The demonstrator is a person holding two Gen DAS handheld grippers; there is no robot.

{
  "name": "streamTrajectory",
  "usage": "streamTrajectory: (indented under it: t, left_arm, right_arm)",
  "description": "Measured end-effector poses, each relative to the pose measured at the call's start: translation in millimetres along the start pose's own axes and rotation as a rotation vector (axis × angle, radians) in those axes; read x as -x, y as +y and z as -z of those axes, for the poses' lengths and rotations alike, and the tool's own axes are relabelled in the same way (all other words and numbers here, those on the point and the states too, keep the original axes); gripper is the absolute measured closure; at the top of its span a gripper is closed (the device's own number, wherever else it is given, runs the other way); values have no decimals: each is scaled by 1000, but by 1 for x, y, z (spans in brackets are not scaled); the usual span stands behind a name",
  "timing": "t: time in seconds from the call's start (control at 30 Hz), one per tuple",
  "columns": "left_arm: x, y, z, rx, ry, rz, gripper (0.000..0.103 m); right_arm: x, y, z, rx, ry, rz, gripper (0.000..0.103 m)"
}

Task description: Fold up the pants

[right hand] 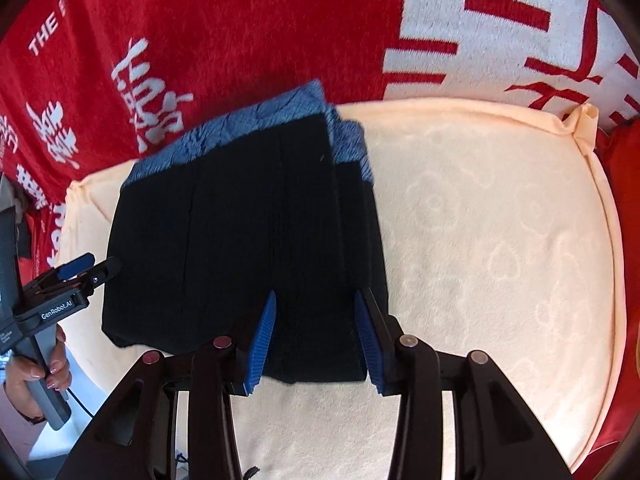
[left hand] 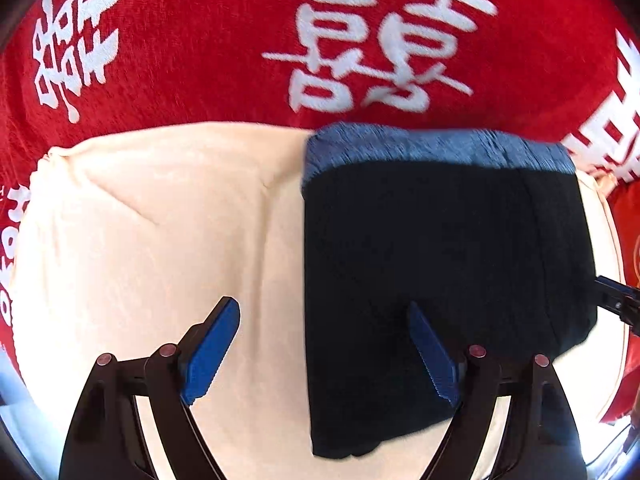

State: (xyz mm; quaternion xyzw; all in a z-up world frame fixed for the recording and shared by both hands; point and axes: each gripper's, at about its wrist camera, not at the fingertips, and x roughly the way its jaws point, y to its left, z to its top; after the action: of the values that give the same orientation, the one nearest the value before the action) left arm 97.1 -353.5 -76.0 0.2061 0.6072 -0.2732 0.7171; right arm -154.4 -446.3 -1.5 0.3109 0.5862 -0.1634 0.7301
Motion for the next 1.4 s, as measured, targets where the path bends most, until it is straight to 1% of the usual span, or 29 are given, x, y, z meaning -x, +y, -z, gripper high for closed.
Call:
streamTrajectory:
  t: [0.1,0.23,0.33,0.4,0.47,0.5,0.53,0.57,0.63,0.7,0.83,1.0,1.07,1.17,1.23,1.33,1.4]
  left_arm:
    - [-5,5,-16,12,-15,-13,17]
    - [-15,10,-41,46,-28,-17,17]
    - [-29,12,-53,62,2,-13,17]
    - [-39,11,-56,56,9,-19,17]
    - [-44,13,-56,39,-2,-34,15]
    - [-44,13,-56,33,-10,-49,10]
    - [-45,13,-55,31,-14,-56,7]
    - [-46,11,-52,32,-13,-49,7]
    - [-49,18,-53,59,-1,-15,7]
    - [-54,24,-49,75,6,5,7]
    - [-56,31,-45,83,9,15,7]
    - [-58,40,-38,128,46,88,7]
    - [-58,46,-34,129,63,149,7]
    - [-65,58,-23,118,84,219,7]
    - [-70,61,-13,113,116,280,7]
    - [-82,64,-1,126,164,365,7]
    - [-87,63,2,113,172,395,7]
  right_arm:
    - [1,-8,-17,-30,-22,2,58]
    - [1,-7,-43,-23,-59,17,58]
    - [-11,-3,-56,-3,-42,33,58]
    - [-24,-2,-57,10,-11,53,57]
    - [-29,-5,-56,16,-12,58,54]
    - [-29,-7,-56,11,-9,55,49]
    - [-28,-11,-56,-7,-7,45,47]
    - [-29,-14,-56,-21,-1,36,44]
    - [-28,-21,-54,-44,9,10,43]
    - [-25,-24,-51,-41,13,1,43]
    - [-23,-26,-45,-48,25,-26,43]
    - [-19,-41,-31,-101,50,-124,40]
    - [-16,-50,-25,-111,62,-167,39]
    - [-16,-59,-19,-113,68,-211,37]
    - [-18,-68,-16,-121,75,-246,34]
    - [-30,-85,-15,-180,107,-339,32]
    - [-38,-98,-14,-223,124,-403,32]
